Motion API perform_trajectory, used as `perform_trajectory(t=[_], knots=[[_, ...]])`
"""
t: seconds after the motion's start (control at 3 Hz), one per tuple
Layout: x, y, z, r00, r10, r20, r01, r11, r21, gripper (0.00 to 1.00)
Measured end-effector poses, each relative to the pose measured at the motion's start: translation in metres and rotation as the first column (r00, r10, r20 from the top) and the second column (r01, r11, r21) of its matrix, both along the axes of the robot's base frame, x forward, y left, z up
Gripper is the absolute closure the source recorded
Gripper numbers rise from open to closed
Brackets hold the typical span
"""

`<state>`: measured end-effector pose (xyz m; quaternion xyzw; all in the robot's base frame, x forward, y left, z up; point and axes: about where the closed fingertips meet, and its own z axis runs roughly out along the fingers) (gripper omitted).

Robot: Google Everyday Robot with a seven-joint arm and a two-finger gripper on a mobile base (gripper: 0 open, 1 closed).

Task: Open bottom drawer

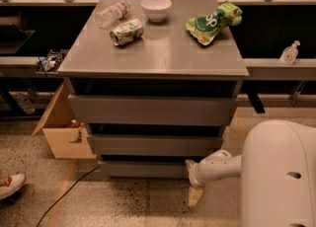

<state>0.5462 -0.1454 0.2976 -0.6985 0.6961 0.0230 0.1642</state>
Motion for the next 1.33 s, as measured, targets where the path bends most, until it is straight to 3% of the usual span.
perform_trajectory(t=[0.67,1.33], knots=[[0.002,-0.009,-0.022,0.9997,-0.018,-0.013,0.019,0.999,0.034,0.0],[0.022,-0.049,-0.07,0.9962,-0.087,-0.001,0.087,0.995,0.046,0.0]])
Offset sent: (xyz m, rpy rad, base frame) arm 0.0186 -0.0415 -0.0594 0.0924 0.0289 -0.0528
